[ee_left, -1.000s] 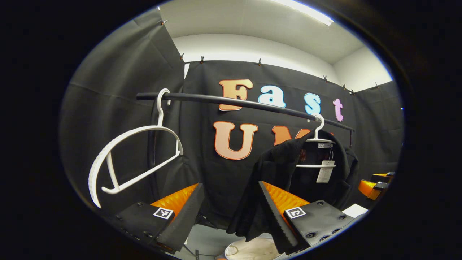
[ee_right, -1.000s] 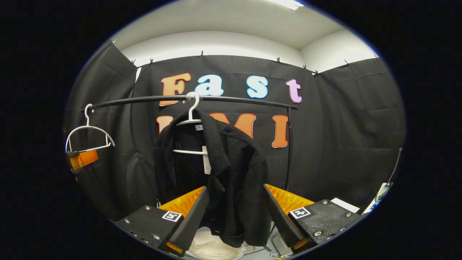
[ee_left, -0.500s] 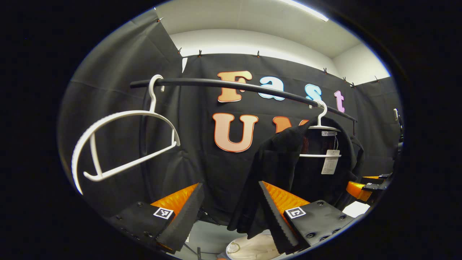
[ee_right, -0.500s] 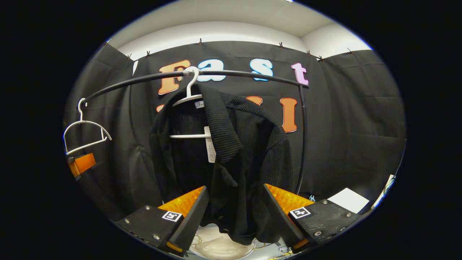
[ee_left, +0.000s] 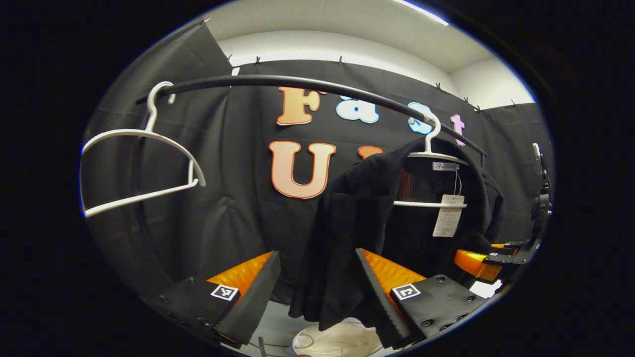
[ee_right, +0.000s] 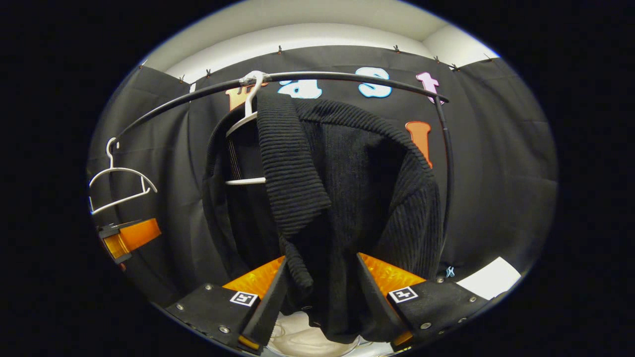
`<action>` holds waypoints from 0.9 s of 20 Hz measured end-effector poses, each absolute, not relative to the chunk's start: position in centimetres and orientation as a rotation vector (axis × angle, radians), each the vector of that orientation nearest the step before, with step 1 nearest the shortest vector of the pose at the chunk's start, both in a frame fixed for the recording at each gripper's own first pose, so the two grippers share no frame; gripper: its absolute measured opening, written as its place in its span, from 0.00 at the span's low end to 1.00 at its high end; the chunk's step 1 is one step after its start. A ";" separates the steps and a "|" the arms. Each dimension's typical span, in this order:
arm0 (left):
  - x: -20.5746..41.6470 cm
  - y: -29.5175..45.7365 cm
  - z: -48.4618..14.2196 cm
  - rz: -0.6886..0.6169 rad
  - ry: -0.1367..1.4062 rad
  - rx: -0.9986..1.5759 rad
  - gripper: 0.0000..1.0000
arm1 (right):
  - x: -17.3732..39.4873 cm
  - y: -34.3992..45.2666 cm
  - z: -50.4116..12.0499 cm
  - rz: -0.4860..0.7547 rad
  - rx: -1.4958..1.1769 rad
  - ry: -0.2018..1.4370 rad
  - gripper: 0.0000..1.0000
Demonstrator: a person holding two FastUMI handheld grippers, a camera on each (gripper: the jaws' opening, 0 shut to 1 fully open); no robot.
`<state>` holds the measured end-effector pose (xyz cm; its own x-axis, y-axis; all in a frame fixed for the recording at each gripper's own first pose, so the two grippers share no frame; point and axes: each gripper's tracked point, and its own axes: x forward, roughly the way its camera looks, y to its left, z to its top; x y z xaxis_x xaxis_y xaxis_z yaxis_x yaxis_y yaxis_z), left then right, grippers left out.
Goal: Grasp the clothes on the hanger with both hands and then place them into the laundry hamper below.
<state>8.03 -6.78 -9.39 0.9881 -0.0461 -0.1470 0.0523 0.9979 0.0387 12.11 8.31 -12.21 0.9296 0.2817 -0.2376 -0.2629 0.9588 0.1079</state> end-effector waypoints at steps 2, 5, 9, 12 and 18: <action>9.3 -9.0 -10.2 -0.097 0.142 0.032 0.96 | 12.9 8.4 -12.6 0.305 0.086 0.264 0.78; 11.1 -11.6 -12.4 -0.141 0.161 0.026 0.96 | 14.3 8.5 -12.8 0.343 0.103 0.267 0.68; 14.0 -13.6 -14.8 -0.151 0.201 0.037 0.96 | 14.8 8.4 -12.9 0.362 0.107 0.273 0.41; 15.8 -14.1 -16.1 -0.133 0.219 0.044 1.00 | 15.0 8.3 -13.0 0.367 0.109 0.280 0.22; 18.9 -14.7 -17.6 -0.117 0.236 0.086 0.97 | 14.9 8.0 -12.9 0.374 0.115 0.282 0.12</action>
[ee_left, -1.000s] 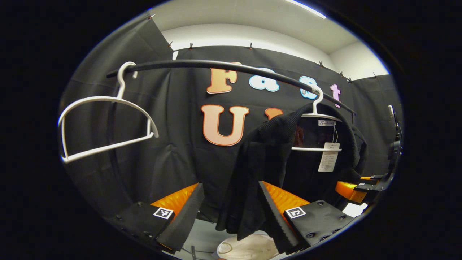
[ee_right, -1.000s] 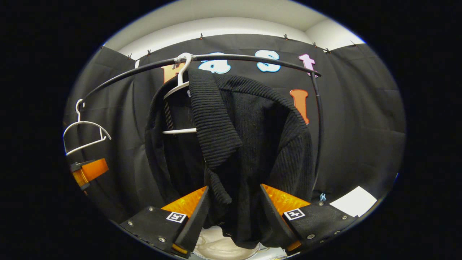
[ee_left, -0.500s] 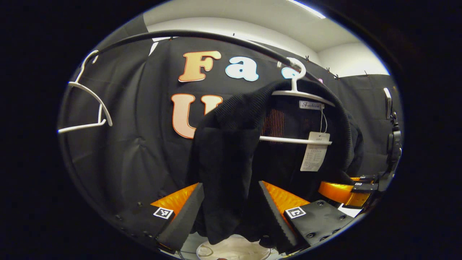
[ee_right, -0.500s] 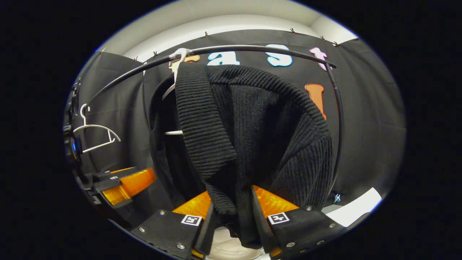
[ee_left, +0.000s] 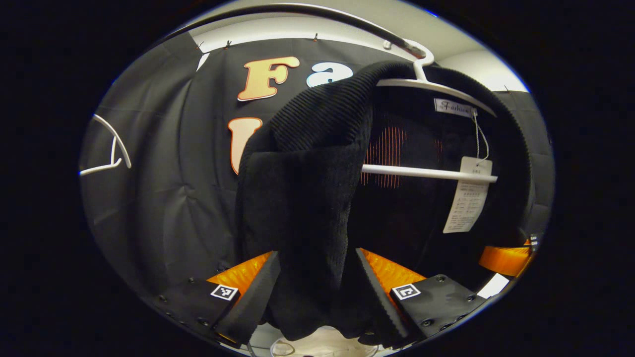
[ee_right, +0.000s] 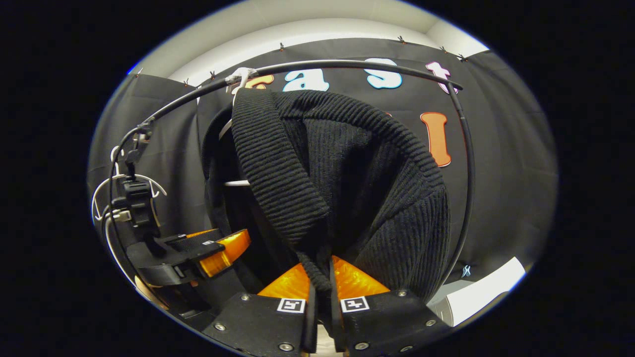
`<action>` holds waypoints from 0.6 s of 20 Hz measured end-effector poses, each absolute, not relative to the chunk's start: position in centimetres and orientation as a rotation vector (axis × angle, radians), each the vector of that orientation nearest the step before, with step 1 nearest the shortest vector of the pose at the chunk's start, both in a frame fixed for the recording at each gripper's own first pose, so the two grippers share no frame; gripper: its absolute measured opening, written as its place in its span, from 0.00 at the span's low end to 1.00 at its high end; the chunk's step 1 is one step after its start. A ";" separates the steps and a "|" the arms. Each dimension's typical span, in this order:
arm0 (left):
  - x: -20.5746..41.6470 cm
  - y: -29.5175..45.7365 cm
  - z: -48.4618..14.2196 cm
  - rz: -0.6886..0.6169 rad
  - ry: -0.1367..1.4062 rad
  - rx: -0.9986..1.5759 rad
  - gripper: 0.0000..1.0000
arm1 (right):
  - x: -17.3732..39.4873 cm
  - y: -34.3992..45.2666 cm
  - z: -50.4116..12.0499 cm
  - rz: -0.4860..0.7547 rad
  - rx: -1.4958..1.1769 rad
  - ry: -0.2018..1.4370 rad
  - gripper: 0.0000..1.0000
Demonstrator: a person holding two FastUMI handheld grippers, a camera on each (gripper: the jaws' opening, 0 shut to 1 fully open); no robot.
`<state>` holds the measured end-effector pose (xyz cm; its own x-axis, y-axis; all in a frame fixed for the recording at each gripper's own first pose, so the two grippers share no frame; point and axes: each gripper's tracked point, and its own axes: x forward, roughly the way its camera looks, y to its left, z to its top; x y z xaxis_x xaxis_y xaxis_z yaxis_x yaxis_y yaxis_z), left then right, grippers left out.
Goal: Grasp the clothes on the hanger with both hands and then place them into the laundry hamper below.
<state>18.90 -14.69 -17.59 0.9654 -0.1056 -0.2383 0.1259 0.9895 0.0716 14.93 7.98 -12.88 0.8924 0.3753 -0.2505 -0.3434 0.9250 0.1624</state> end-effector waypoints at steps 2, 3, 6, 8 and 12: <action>19.6 -14.9 -18.1 -0.110 0.245 0.103 1.00 | 14.5 7.7 -12.7 0.377 0.117 0.281 0.06; 19.8 -15.0 -18.2 -0.104 0.245 0.114 0.91 | 14.4 7.4 -12.5 0.377 0.118 0.280 0.06; 20.5 -15.0 -18.2 -0.088 0.238 0.135 0.67 | 13.9 6.9 -12.4 0.377 0.123 0.279 0.04; 20.5 -15.2 -18.3 -0.086 0.244 0.126 0.48 | 13.6 6.8 -12.2 0.381 0.125 0.277 0.04; 20.1 -15.2 -18.3 -0.104 0.265 0.102 0.10 | 12.4 6.3 -11.6 0.391 0.116 0.272 0.02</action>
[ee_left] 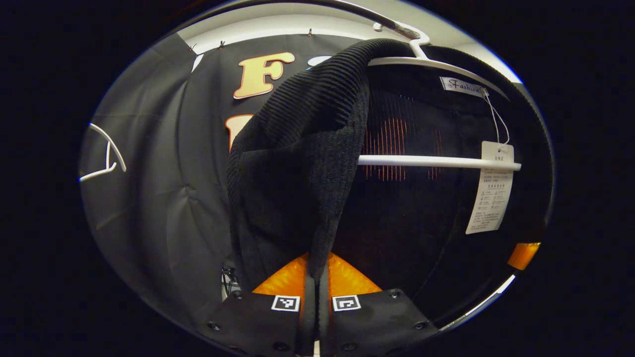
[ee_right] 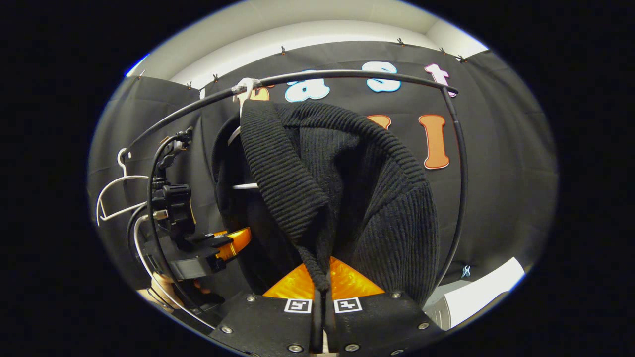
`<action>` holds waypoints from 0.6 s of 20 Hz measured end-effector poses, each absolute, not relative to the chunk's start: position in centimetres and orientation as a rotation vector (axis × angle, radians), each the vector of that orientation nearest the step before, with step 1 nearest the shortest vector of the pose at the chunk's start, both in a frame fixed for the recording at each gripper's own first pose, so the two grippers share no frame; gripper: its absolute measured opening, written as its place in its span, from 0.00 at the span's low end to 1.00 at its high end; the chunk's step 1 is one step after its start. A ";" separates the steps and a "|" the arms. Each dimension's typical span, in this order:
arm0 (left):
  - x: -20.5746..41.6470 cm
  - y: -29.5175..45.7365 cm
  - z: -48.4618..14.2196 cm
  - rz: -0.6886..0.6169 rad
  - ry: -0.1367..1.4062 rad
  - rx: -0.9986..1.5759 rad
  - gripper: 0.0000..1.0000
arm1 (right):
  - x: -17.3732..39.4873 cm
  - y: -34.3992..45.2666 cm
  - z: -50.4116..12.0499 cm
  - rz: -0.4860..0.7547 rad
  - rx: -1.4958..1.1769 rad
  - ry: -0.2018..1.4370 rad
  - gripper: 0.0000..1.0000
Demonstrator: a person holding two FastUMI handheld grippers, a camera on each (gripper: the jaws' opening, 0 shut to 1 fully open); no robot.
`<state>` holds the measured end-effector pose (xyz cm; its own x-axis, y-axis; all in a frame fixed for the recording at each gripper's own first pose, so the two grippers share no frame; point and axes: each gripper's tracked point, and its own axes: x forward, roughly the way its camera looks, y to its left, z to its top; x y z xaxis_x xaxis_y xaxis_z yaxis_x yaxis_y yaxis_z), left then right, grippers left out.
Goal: Grasp the clothes on the hanger with both hands and then place them into the laundry hamper below.
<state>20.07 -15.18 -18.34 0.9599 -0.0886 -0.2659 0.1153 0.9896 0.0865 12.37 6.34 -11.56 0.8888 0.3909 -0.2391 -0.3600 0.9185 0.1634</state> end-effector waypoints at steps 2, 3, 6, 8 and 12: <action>19.7 -14.6 -18.0 -0.104 0.267 0.086 0.07 | 11.7 5.7 -11.1 0.390 0.110 0.268 0.02; 19.4 -14.1 -17.9 -0.095 0.268 0.078 0.07 | 11.4 5.3 -11.0 0.387 0.113 0.267 0.01; 18.4 -13.5 -17.4 -0.107 0.282 0.061 0.07 | 10.8 4.1 -9.9 0.367 0.135 0.269 0.00; 17.8 -12.7 -16.7 -0.105 0.278 0.055 0.07 | 10.1 2.9 -9.0 0.353 0.132 0.269 0.00; 16.7 -11.3 -15.2 -0.112 0.272 0.041 0.06 | 9.8 0.3 -6.5 0.298 0.136 0.223 0.00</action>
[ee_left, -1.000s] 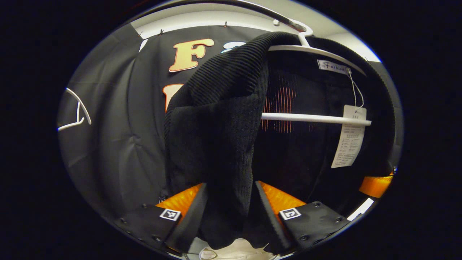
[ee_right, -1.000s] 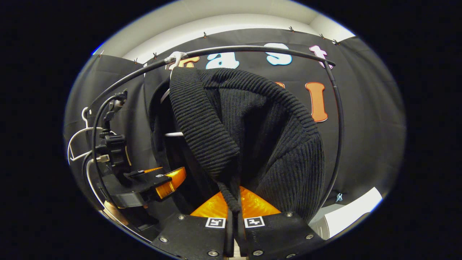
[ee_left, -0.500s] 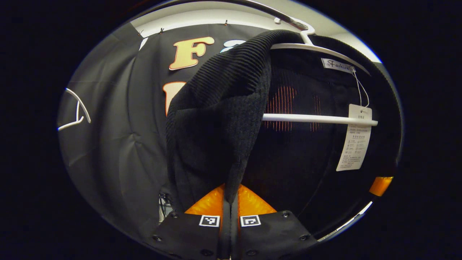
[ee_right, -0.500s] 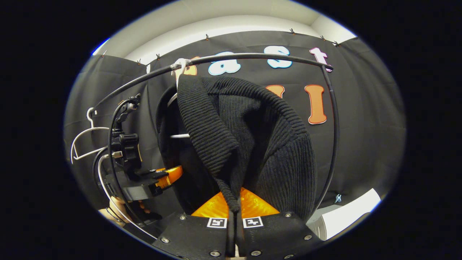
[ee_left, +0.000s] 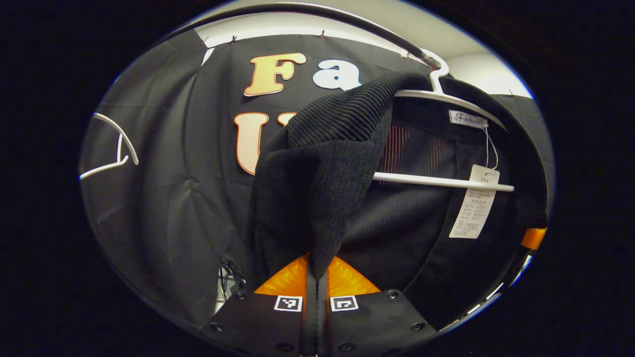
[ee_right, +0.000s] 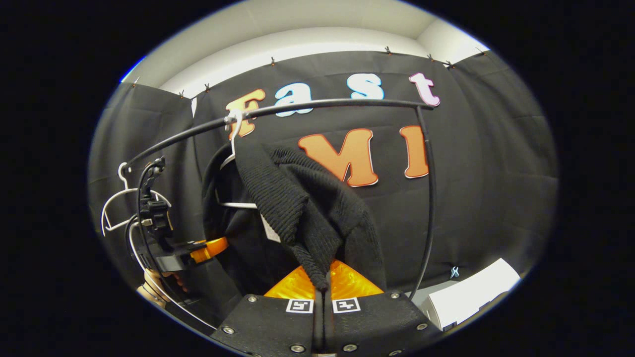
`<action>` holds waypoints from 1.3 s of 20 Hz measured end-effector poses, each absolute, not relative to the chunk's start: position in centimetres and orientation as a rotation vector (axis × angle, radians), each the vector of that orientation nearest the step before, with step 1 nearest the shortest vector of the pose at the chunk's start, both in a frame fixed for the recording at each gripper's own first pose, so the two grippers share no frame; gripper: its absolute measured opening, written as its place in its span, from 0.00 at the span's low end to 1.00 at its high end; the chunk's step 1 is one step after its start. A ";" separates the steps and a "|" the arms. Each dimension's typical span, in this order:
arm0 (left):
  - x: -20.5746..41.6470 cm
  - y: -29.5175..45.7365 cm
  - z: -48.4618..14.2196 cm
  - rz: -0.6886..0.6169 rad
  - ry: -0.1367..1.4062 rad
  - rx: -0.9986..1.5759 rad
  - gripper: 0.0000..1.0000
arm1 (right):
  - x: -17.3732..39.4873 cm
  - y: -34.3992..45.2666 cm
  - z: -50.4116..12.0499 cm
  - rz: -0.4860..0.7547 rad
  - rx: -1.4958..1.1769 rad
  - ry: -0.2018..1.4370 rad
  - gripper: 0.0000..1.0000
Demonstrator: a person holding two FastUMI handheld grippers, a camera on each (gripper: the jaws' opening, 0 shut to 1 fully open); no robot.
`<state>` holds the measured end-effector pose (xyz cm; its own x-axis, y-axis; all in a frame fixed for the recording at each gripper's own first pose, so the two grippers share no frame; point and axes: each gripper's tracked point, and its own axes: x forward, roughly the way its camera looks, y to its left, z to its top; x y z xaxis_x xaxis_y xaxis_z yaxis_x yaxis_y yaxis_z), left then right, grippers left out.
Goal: Grasp the clothes on the hanger with both hands and then place them into the laundry hamper below.
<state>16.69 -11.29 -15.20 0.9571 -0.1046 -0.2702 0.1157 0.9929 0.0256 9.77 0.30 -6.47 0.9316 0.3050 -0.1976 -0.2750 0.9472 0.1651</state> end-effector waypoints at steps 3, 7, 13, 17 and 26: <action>16.3 -10.2 -13.5 -0.108 0.258 0.010 0.07 | 9.9 -1.5 -4.6 0.259 0.133 0.196 0.00; 16.1 -8.5 -11.0 -0.121 0.244 -0.024 0.07 | 9.2 -3.0 -1.5 0.221 0.112 0.147 0.00; 16.3 -6.7 -7.0 -0.135 0.194 -0.005 0.06 | 10.8 -4.7 0.4 0.172 0.114 0.099 0.00; 16.2 -6.3 -5.0 -0.144 0.172 0.007 0.07 | 12.3 -5.8 1.7 0.144 0.116 0.076 0.07; 14.8 -5.2 -3.1 -0.166 0.161 0.001 0.09 | 16.6 -6.5 1.7 0.200 0.152 0.073 0.00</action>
<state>14.82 -5.20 -3.13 0.9734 -0.1642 -0.1595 0.1644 0.9863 -0.0120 16.58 -6.48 1.68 0.9775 0.2031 -0.0570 -0.1922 0.9687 0.1571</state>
